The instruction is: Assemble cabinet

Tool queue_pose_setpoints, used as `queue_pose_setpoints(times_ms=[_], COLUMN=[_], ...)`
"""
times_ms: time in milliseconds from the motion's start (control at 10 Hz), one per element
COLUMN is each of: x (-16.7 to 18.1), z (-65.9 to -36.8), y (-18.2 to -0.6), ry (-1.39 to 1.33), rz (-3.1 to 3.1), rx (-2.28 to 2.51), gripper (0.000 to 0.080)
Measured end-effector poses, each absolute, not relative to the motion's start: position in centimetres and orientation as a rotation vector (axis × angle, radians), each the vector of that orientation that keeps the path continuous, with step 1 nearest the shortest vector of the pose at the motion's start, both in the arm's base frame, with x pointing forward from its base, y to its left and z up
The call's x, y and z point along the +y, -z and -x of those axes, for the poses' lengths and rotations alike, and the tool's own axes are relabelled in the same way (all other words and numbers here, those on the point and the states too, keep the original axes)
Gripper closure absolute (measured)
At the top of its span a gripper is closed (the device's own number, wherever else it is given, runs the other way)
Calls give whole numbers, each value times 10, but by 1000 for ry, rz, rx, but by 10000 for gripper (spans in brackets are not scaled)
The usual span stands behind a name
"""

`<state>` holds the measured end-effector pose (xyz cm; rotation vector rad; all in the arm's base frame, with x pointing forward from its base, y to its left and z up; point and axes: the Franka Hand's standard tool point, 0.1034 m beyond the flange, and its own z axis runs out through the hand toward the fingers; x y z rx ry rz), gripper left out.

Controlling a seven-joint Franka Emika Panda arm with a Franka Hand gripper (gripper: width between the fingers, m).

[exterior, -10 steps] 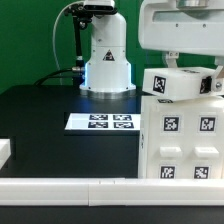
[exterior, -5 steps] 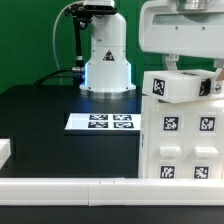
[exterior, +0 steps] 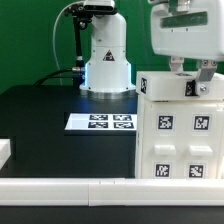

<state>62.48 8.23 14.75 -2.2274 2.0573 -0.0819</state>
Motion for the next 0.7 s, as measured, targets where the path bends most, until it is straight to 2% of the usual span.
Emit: queue_pose_setpoints(times_ms=[700], x=[87], z=[-625], y=[-147], ry=[-63], rz=[1505], rx=[2560], gripper=[245])
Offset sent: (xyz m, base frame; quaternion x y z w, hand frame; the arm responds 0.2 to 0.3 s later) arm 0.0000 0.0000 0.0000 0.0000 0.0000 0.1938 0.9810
